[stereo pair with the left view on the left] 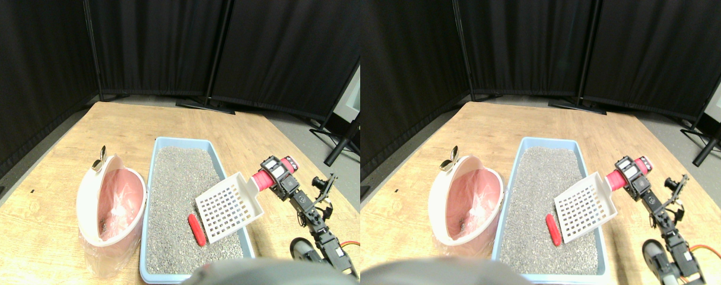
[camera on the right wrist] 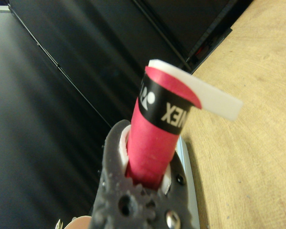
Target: Scoop (unimanual)
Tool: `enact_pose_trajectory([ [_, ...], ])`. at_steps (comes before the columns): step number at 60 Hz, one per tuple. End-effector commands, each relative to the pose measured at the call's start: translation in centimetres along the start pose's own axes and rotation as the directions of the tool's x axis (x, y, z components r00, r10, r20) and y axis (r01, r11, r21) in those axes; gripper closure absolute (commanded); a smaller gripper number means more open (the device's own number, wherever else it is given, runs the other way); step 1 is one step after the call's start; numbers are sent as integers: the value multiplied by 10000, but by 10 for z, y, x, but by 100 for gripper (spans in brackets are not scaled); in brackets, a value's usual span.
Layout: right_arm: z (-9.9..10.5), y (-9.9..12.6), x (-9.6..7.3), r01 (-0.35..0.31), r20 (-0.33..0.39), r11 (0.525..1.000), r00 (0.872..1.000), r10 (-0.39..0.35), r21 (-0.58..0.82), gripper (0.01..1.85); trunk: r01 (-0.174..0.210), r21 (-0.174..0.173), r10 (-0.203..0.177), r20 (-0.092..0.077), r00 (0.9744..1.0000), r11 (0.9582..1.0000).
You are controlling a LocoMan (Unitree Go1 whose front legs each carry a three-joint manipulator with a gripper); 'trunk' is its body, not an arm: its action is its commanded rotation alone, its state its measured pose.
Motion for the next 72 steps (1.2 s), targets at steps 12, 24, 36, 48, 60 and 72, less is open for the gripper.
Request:
enact_pose_trajectory([
  [12,21,-9,6,-395,286,9961,9987,418,-787,181,-323,-488,322,-35,9995,9983],
  [24,28,-11,14,-675,49,9884,9976,688,-1364,181,-560,-799,556,-71,9984,9952],
  [36,25,-9,19,-1355,-16,9637,9903,1389,-2301,181,-627,-891,616,-157,9980,9940],
  [48,16,-4,23,-1386,24,9482,9894,1454,-2857,181,-640,-875,623,-216,9978,9941],
  [60,15,-2,22,-1355,-82,9391,9901,1400,-3159,181,-634,-859,614,-254,9978,9943],
  [72,14,1,23,-1230,-141,9317,9920,1258,-3418,181,-610,-825,589,-272,9979,9947],
])
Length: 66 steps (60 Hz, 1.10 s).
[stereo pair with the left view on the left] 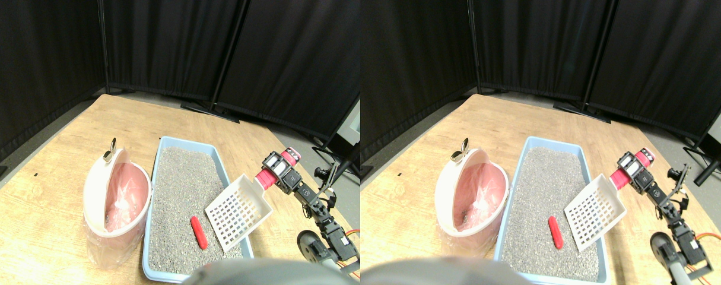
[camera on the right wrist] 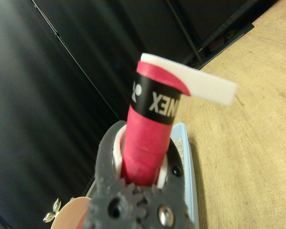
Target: Scoop (unimanual)
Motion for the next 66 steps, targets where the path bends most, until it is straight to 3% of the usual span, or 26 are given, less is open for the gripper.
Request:
enact_pose_trajectory([
  [1,6,0,2,187,146,9973,9997,-177,-716,181,-139,-126,136,-231,9996,9998],
  [10,6,3,0,97,316,9963,9995,-70,-859,181,-139,-126,136,-231,9996,9998],
  [19,10,8,-3,34,21,9948,10000,-32,-1019,181,-149,-144,147,-187,9997,9998],
  [32,6,21,0,-331,-22,9952,9995,330,-923,181,-190,-214,183,-324,9993,9996],
  [44,0,41,1,-940,-538,9927,9945,901,-752,181,-357,-367,337,-547,9979,9987],
  [54,-11,76,2,-1706,-677,9853,9831,1698,-63,181,-582,-561,541,-722,9959,9967],
  [57,-20,102,0,-1882,-573,9798,9797,1921,672,181,-684,-574,639,-768,9950,9960],
  [59,-21,106,-1,-1933,-617,9783,9783,1980,748,181,-718,-587,671,-786,9946,9957],
  [60,-25,122,-3,-2124,-1015,9726,9698,2216,941,181,-767,-619,717,-798,9942,9951],
  [66,-27,147,-6,-2356,-1167,9619,9606,2522,1388,181,-875,-677,818,-832,9932,9939],
])
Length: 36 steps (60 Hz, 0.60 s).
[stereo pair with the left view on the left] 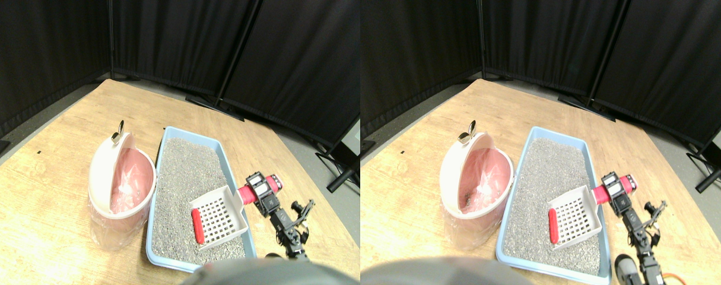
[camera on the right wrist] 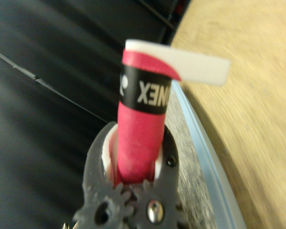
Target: Scoop (unimanual)
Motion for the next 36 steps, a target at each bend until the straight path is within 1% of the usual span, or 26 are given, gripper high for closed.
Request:
enact_pose_trajectory([
  [1,-23,44,-2,-2221,-394,9718,9748,2196,-795,181,-339,-189,334,-285,9990,9992],
  [6,-16,53,3,-2398,4,9698,9708,2400,-438,181,-363,-264,355,-279,9990,9990],
  [9,-14,55,6,-2430,3,9694,9700,2432,-335,181,-417,-330,408,-261,9988,9986],
  [10,-15,56,8,-2478,138,9686,9686,2481,-216,181,-428,-333,419,-256,9988,9985],
  [12,-13,57,10,-2381,-104,9712,9712,2381,-43,181,-466,-350,458,-232,9987,9983],
  [16,-13,56,13,-2365,13,9714,9716,2365,216,181,-509,-369,501,-220,9985,9980],
  [20,-10,51,16,-1980,-6,9759,9800,1989,916,181,-524,-394,517,-187,9985,9978],
  [21,-10,51,16,-1980,-6,9759,9800,1989,916,181,-524,-394,517,-187,9985,9978],
  [22,-9,48,17,-1716,-111,9755,9845,1748,1373,181,-526,-398,519,-172,9985,9978],
  [24,-6,44,18,-1317,-276,9709,9898,1399,1998,170,-526,-398,519,-172,9985,9978],
  [25,-4,41,19,-1167,-276,9669,9916,1262,2270,173,-518,-413,513,-128,9986,9978],
  [26,-1,38,20,-1087,-175,9603,9930,1170,2568,181,-518,-413,513,-128,9986,9978],
  [27,0,36,21,-1004,-114,9529,9941,1082,2863,181,-518,-413,513,-128,9986,9978],
  [28,1,35,21,-897,-44,9422,9953,963,3229,181,-527,-405,525,-54,9986,9978],
  [30,2,30,24,-567,259,8942,9984,504,4441,181,-525,-386,524,-33,9986,9979],
  [33,4,23,28,-193,102,8845,9998,165,4661,181,-508,-347,507,-31,9987,9981],
  [35,4,21,28,-156,108,8831,9999,120,4688,181,-485,-318,485,-8,9988,9983],
  [36,4,18,29,-8,57,8726,10000,-22,4884,181,-485,-318,485,-8,9988,9983],
])
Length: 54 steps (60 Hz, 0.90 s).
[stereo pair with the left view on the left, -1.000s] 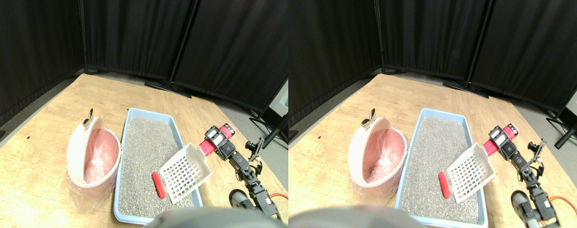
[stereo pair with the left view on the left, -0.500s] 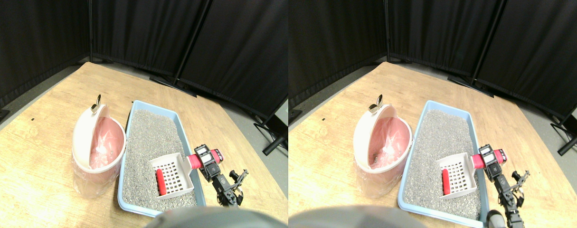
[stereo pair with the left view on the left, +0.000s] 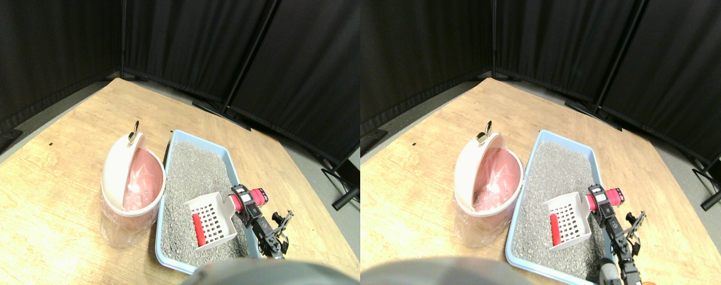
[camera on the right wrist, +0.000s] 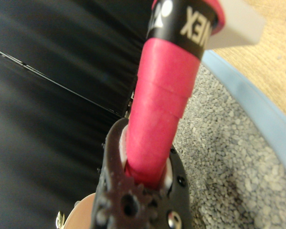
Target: Scoop (unimanual)
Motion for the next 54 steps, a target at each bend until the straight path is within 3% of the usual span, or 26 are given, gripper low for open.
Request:
enact_pose_trajectory([
  [1,9,-7,3,301,465,9982,9984,-325,515,181,-48,78,49,-105,9999,10000],
  [7,14,-16,3,726,430,9944,9962,-761,772,181,11,134,-11,4,10000,9999],
  [14,15,-27,2,1174,884,9780,9870,-1340,1724,181,46,174,-48,102,9999,9998],
  [21,17,-34,1,1165,1152,9621,9822,-1485,2465,181,78,216,-82,202,9998,9997],
  [30,26,-42,-5,1904,1112,9079,9625,-2476,3735,181,115,277,-126,383,9992,9996],
  [37,35,-46,-7,1659,1579,8995,9560,-2473,4041,181,111,318,-130,607,9981,9994],
  [43,43,-50,-7,1409,1885,9002,9534,-2355,4120,181,134,347,-158,686,9975,9993],
  [47,49,-51,-7,1539,1905,8613,9422,-2754,4841,181,143,343,-169,746,9971,9993],
  [54,58,-52,-6,1437,2001,8384,9371,-2861,5257,181,131,367,-161,829,9964,9992],
])
